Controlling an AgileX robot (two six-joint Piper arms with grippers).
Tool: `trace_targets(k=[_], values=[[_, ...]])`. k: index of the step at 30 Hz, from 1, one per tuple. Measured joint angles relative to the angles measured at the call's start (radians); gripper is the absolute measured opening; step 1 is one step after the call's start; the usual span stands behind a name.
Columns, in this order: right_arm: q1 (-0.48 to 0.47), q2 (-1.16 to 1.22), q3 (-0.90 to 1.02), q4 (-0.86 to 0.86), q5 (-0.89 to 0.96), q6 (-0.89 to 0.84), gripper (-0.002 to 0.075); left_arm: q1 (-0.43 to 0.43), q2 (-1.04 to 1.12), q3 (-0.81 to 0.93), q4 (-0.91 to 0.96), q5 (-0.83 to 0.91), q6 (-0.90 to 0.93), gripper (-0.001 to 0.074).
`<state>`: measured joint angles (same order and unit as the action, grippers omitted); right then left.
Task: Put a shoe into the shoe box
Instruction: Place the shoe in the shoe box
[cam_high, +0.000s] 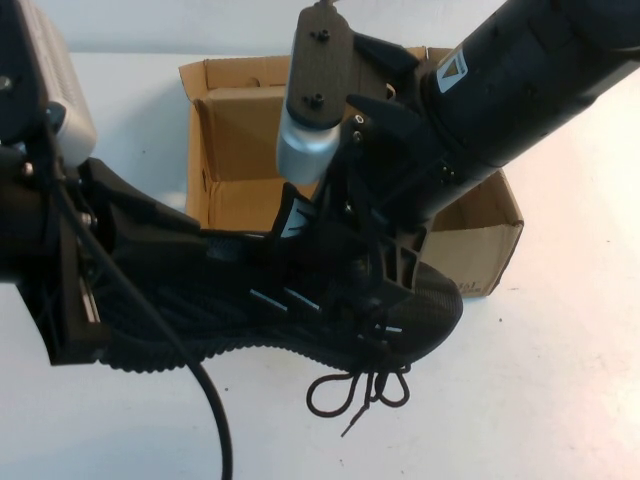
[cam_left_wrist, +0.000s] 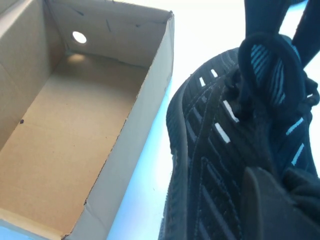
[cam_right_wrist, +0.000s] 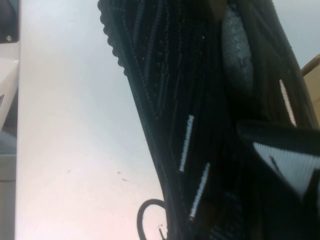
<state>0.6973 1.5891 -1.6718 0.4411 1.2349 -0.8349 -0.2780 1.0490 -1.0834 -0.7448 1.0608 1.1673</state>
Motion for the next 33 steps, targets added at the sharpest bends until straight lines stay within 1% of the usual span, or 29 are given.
trace_targets(k=[3,6,8,11,12,14,17,21,28,33], values=[[0.0,0.0,0.0,-0.002,0.0,0.0,0.0022,0.0,0.0,0.0,-0.009,-0.009,0.0,0.0088],[0.0,0.001,0.0,-0.011,0.004,0.0,0.0021,0.0,0.0,-0.003,-0.027,-0.018,0.0,0.0216],[0.0,0.002,0.001,-0.022,0.01,0.0,0.002,0.0,0.0,-0.005,-0.029,-0.024,-0.006,0.0337],[0.0,0.002,0.002,-0.046,0.016,0.0,0.0019,0.0,0.0,-0.007,-0.03,-0.039,-0.03,0.0486],[0.0,0.002,0.002,-0.057,0.018,0.005,0.0019,0.0,0.0,-0.007,-0.03,-0.044,-0.039,0.0523],[0.0,0.002,0.002,-0.082,0.02,0.011,0.0019,0.0,0.0,-0.007,-0.034,-0.057,-0.049,0.0568],[0.0,0.008,-0.019,-0.142,0.027,0.02,0.0019,0.0,0.0,-0.007,-0.034,-0.075,-0.057,0.059],[-0.002,0.013,-0.086,-0.245,0.033,0.038,0.0019,0.0,-0.016,-0.015,-0.034,-0.103,-0.064,0.0597],[-0.067,0.101,-0.269,-0.274,0.037,0.042,0.0019,0.0,-0.051,-0.023,-0.027,-0.157,-0.102,0.0599],[-0.092,0.219,-0.372,-0.346,0.039,0.042,0.0019,0.0,-0.051,-0.023,0.037,-0.16,-0.19,0.0599]])
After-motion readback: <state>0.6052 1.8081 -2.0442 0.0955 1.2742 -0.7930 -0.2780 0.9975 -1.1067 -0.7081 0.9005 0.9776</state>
